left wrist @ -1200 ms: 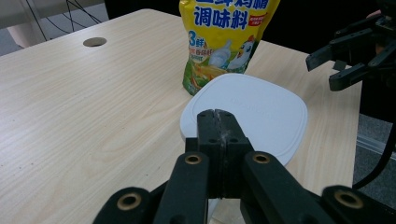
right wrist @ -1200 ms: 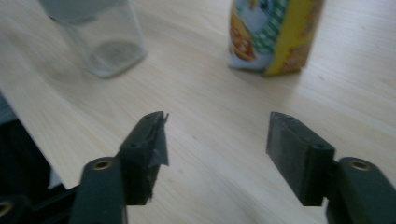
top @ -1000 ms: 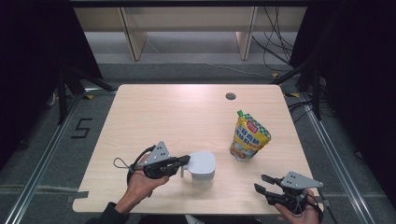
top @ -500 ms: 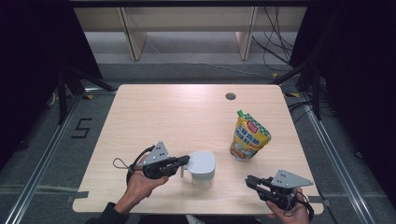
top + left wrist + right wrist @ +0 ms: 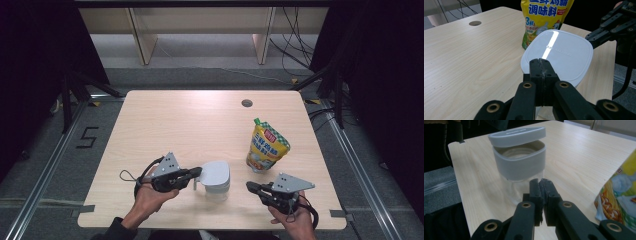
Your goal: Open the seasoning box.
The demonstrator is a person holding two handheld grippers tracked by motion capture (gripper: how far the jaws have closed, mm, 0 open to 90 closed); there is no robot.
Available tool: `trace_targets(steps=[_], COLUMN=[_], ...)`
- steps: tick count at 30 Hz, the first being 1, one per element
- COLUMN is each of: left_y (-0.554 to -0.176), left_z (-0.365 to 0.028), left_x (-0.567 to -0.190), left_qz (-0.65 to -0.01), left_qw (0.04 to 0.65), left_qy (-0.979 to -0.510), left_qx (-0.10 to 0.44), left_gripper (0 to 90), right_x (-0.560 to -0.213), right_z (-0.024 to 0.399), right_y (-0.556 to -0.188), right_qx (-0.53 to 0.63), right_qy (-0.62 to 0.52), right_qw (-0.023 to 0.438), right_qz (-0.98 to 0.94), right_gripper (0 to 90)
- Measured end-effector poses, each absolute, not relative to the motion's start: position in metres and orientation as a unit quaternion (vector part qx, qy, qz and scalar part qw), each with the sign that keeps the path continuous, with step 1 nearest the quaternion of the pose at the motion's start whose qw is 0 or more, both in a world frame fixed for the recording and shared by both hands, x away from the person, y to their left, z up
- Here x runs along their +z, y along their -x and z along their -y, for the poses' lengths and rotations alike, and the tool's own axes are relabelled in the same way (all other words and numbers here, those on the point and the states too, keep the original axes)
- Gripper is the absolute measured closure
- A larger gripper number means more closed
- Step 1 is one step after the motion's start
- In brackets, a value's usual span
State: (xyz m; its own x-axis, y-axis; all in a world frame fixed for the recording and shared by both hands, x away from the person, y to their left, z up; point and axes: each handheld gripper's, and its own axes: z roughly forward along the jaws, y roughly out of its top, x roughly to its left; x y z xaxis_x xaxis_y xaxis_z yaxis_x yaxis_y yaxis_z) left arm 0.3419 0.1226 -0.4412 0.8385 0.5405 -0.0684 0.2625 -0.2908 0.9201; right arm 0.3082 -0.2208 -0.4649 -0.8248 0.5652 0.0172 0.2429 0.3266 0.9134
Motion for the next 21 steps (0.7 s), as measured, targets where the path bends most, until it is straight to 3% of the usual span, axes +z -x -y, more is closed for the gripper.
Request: trace_targets(steps=[21], left_y=[-0.342], left_z=[-0.126], left_x=[-0.443], left_qz=[-0.251], left_qw=[0.531], left_qy=[-0.798], left_qx=[0.135], left_gripper=[89.1], right_x=[-0.450], right_z=[0.185], right_y=[-0.323], right_qx=[0.527], right_qy=[-0.228], right_qw=[0.153], right_qz=[-0.804], right_gripper=[90.0])
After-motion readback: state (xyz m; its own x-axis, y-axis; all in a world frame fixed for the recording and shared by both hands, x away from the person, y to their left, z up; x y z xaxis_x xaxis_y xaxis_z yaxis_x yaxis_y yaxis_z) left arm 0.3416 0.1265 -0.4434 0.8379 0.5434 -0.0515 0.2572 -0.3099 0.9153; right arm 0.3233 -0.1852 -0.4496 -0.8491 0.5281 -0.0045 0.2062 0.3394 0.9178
